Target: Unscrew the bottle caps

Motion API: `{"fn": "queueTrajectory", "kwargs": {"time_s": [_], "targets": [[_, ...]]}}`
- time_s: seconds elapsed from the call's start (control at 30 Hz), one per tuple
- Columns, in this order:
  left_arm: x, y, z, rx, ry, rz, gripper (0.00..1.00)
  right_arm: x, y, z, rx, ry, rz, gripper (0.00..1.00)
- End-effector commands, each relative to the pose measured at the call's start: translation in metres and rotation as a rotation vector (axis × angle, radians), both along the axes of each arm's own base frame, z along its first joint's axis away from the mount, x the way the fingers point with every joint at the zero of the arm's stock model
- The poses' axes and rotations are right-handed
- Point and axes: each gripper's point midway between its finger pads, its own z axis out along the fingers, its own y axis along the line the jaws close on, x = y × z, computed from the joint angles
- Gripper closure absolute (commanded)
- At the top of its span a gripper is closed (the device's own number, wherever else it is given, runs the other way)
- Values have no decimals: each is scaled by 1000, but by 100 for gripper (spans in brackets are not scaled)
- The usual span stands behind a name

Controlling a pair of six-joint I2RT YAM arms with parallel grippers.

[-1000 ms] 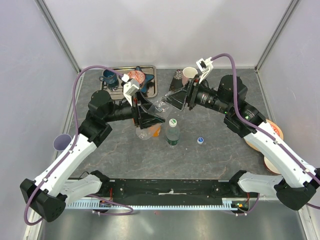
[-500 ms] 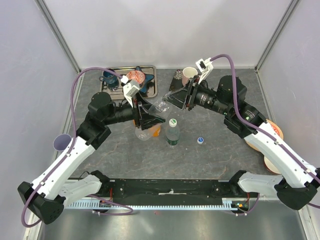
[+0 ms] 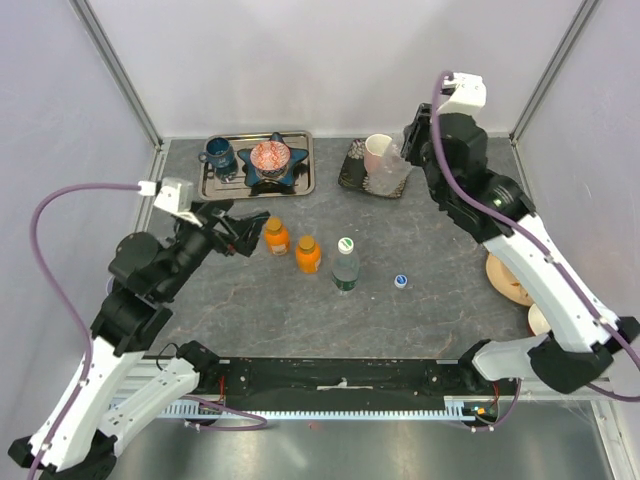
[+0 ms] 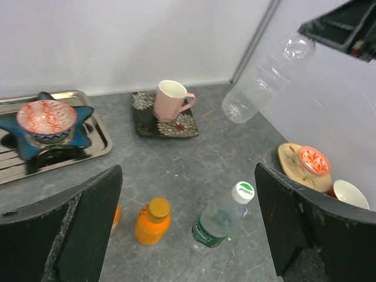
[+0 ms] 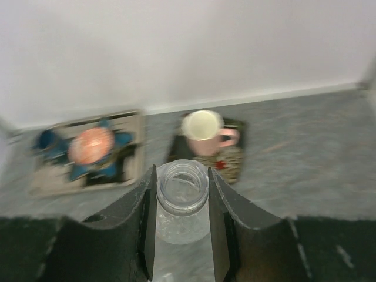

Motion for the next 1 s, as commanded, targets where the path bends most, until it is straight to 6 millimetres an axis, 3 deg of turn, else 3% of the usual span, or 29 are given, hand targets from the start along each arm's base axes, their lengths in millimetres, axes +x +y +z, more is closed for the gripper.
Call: {"fn": "queueTrajectory", "kwargs": {"time_s": [0.0,0.07,0.27,0.4,0.5,0.63,0.97], "targets": [[-3,38,-2,9,-35,167,1,26,-81,-27,-206,36,-456,100],[-9,40,-4,-17,-44,163,0,38,-94,-60,-232,79,-533,100],[-16,33,-27,-79,29,126,0,73,-122,-121,-178,101,-584,100],[-17,26,-45,-94,85,98,1,90,-132,-147,-197,101,-597,100],[-16,23,-51,-92,97,85,1,102,-138,-160,-189,115,-615,100],[-15,21,-53,-83,101,78,0,121,-136,-192,-216,179,-626,100],[-13,24,-62,-74,110,97,1,126,-132,-233,-194,227,-633,100]]}}
